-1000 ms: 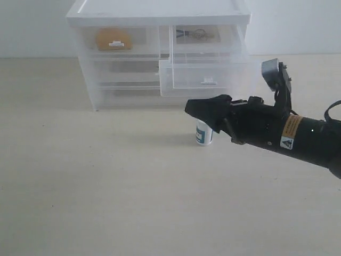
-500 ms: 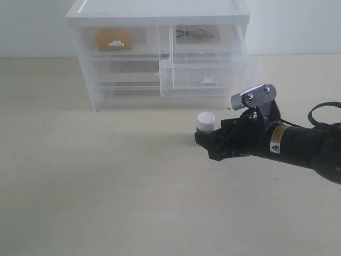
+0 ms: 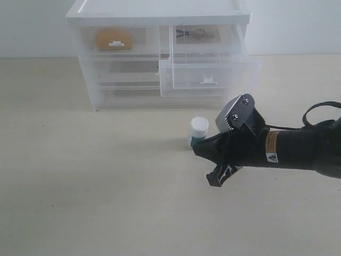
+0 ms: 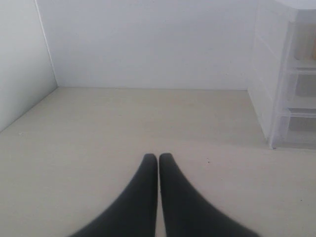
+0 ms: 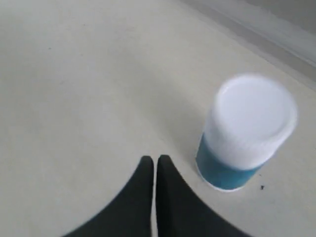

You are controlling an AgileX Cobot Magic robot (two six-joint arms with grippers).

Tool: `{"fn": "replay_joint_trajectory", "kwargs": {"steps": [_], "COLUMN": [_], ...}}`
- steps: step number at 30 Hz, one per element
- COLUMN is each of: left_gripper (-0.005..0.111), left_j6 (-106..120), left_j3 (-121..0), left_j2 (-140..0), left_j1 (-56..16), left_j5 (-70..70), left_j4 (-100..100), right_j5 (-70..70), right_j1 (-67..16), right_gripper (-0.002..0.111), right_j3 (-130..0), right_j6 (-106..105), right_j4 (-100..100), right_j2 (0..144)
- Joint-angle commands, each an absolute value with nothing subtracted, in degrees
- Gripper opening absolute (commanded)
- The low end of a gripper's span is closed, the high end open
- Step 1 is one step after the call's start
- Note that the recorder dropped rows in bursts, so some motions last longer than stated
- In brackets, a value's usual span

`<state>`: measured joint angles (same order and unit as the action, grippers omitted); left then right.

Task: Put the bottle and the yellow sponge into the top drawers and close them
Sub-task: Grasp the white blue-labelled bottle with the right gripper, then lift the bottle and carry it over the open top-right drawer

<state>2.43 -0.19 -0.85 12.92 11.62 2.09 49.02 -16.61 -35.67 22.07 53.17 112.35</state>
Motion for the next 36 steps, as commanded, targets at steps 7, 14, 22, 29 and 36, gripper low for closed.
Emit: {"fn": "replay_joint_trajectory", "kwargs": {"steps": [7,14,22,29,36], "left_gripper": [0.004,0.004,0.004,0.004,0.004], "left_j6": [1.91,1.91,1.91,1.91,1.91], "left_j3": [0.0,0.0,0.0,0.0,0.0], "left_j2": [-1.07,-1.07,-1.07,-1.07,-1.07], "left_j1": [12.77,12.77,12.77,12.77,12.77], "left_j5": [11.54,11.54,11.54,11.54,11.54], "left_j4": [2.49,2.49,2.49,2.49,2.49], "right_j5": [33.71,35.76,41.7,39.44,37.28], "right_j1": [-18.17,-19.44,-19.44,-19.44,-19.76], "right_gripper": [0.051,0.105,0.09,0.002,0.003], "right_j3": [-33.99,-36.3,-44.11,-43.98,-41.37], "right_j6": [27.06,18.6,18.17,22.93,43.65], "right_j4": [49.86,43.34,44.79,50.47,74.65], "right_j2": [102.5,106.46,117.02,116.91,106.7]}}
